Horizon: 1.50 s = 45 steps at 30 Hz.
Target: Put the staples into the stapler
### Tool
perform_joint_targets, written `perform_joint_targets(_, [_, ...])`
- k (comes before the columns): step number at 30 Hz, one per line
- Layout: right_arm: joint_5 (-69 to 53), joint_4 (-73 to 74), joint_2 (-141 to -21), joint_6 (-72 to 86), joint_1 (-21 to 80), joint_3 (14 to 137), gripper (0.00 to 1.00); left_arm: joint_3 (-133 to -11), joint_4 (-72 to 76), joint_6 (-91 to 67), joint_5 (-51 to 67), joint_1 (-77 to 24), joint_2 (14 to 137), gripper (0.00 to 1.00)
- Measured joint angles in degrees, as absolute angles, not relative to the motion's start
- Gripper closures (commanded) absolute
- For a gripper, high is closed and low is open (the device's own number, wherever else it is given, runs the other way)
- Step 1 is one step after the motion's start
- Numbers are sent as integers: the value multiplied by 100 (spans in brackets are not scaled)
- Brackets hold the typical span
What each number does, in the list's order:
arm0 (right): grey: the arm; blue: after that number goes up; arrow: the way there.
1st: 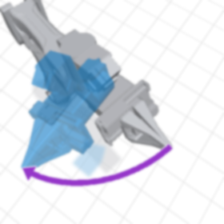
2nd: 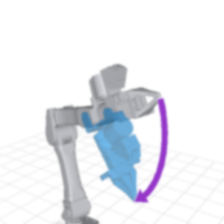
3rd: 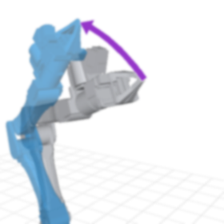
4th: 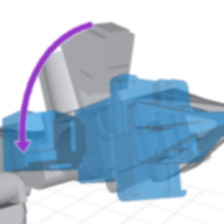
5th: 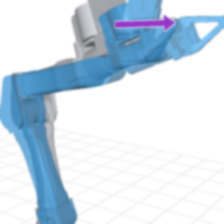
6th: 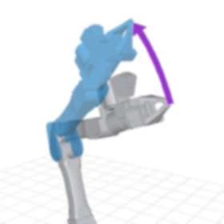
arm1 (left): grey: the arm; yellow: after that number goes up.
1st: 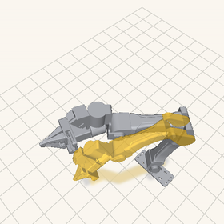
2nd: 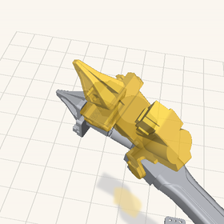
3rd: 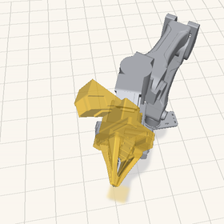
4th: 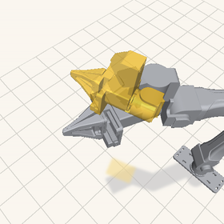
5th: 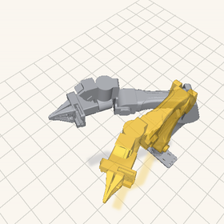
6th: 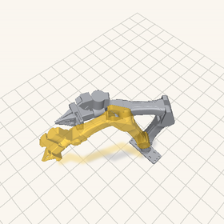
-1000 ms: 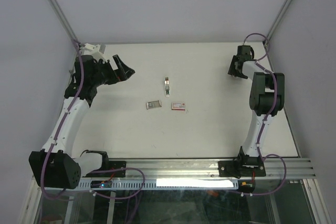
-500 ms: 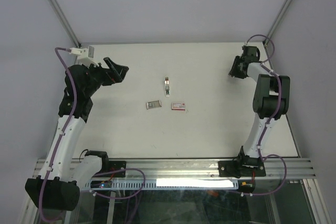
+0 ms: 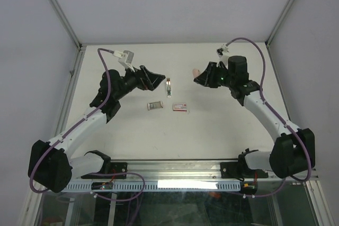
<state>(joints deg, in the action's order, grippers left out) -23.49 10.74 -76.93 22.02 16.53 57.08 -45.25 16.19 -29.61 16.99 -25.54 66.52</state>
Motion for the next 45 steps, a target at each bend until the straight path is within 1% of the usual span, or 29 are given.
perform_joint_targets(2, [-2655, 1004, -7387, 2331, 1776, 5629, 100, -4449, 1662, -2958, 1861, -2552, 6587, 6])
perform_joint_targets(5, [-3175, 897, -7293, 2460, 1894, 5629, 100, -4480, 1527, -2851, 2152, -2552, 6375, 5])
perform_joint_targets(10, [-4156, 858, -7435, 2565, 2233, 5625, 100, -4751, 921, -2445, 2783, -2552, 5902, 4])
perform_joint_targets(17, [-5710, 377, -7756, 2801, 2652, 5461, 100, -4829, 309, -1835, 3813, -2554, 5450, 4])
perform_joint_targets(23, [-6882, -622, -7802, 3417, 2998, 5175, 100, -4696, 248, -1647, 4694, -2554, 5579, 4])
perform_joint_targets(26, [-7260, -982, -7802, 3629, 3122, 5175, 100, -4663, 305, -1673, 5039, -2558, 5666, 4])
perform_joint_targets(31, [-7616, -1811, -7791, 4333, 3229, 5170, 100, -4486, 856, -1968, 5520, -2602, 5592, 4])
perform_joint_targets(38, [-7693, -4088, -7769, 6082, 3350, 5159, 100, -4421, 1559, -2279, 5743, -2670, 5111, 5])
perform_joint_targets(41, [-7679, -4831, -7769, 6650, 3444, 5159, 100, -4416, 1894, -2377, 5749, -2716, 4925, 9])
perform_joint_targets(45, [-7673, -5522, -7771, 7192, 3614, 5179, 100, -4410, 2338, -2554, 5741, -2797, 4840, 23])
